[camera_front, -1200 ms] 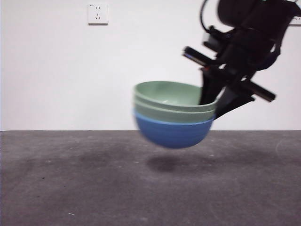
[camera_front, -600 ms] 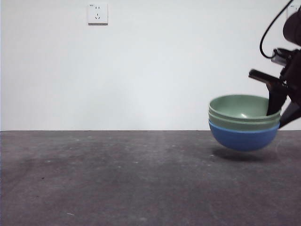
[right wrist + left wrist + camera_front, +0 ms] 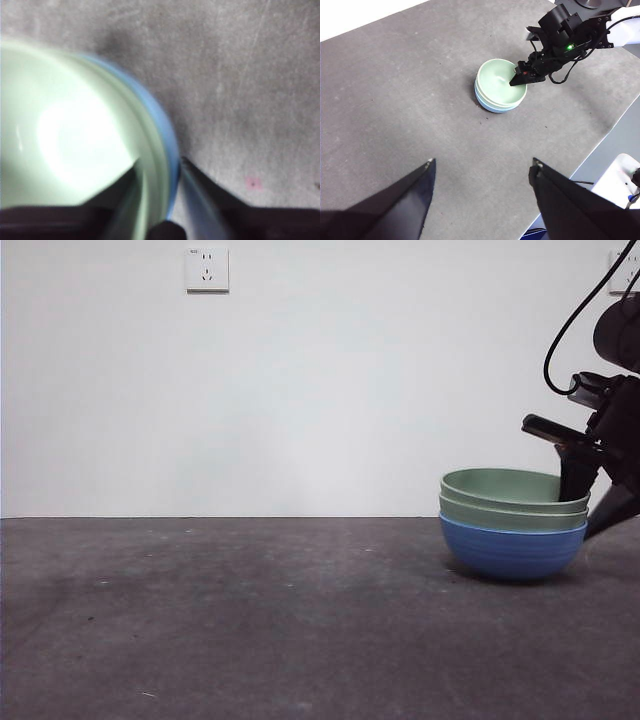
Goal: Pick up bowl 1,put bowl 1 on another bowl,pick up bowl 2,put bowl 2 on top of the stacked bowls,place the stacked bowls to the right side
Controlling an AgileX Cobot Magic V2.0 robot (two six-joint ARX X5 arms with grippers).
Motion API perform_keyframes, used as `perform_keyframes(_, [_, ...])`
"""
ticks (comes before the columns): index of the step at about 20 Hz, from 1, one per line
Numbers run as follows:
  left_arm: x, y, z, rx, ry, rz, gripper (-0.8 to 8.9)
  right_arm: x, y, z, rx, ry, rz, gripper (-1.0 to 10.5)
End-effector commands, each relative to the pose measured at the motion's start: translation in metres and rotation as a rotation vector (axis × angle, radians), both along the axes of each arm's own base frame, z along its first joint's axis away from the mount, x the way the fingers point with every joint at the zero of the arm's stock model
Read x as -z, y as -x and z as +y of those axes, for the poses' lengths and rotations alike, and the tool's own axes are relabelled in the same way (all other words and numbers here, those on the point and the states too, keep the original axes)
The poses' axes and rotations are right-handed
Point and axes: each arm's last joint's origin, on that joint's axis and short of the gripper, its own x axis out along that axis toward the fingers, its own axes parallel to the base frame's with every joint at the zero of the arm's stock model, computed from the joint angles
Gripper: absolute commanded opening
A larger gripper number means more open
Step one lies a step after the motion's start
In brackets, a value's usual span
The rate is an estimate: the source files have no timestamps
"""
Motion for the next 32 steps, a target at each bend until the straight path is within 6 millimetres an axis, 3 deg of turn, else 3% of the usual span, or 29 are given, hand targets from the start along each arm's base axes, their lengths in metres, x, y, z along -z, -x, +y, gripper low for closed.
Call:
perform_keyframes(1, [0.000, 0.000, 0.000, 0.007, -0.006, -0.011, 3.19, 0.009, 0.001, 0.000, -0.014, 0.008, 0.031, 2.3])
perform_keyframes(8, [0.000, 0.000, 0.000, 0.007, -0.006, -0.011, 3.19, -0.002, 0.004, 0.000, -0.026, 0.012, -0.009, 2.3])
perform_keyframes(15, [0.000, 0.000, 0.000, 0.008, -0.008, -0.013, 3.19, -0.051, 0.028, 0.000, -0.038, 0.020, -0.111, 2.3])
perform_keyframes(18, [0.000, 0.000, 0.000, 0.016, -0.016, -0.019, 3.19, -0.077, 0.055, -0.001, -0.049, 0.026, -0.101, 2.3])
perform_keyframes(26, [0.006, 0.001, 0.001, 0.034, -0.075, 0.025, 3.09, -0.134, 0.162, 0.009, -0.250, 0.069, -0.054, 2.1])
perform_keyframes(27, [0.007, 0.002, 0.001, 0.035, -0.081, 0.031, 2.58, -0.139, 0.172, 0.010, -0.261, 0.072, -0.070, 1.5])
perform_keyframes(28, [0.008, 0.002, 0.001, 0.042, -0.093, 0.035, 1.19, -0.143, 0.180, 0.010, -0.278, 0.080, -0.097, 0.1])
perform_keyframes(29, [0.008, 0.003, 0.002, 0.048, -0.104, 0.036, -0.28, -0.147, 0.187, 0.009, -0.284, 0.087, -0.124, -0.1])
perform_keyframes(32, [0.009, 0.003, 0.002, 0.049, -0.108, 0.042, -0.07, -0.153, 0.198, 0.008, -0.281, 0.089, -0.169, 0.0])
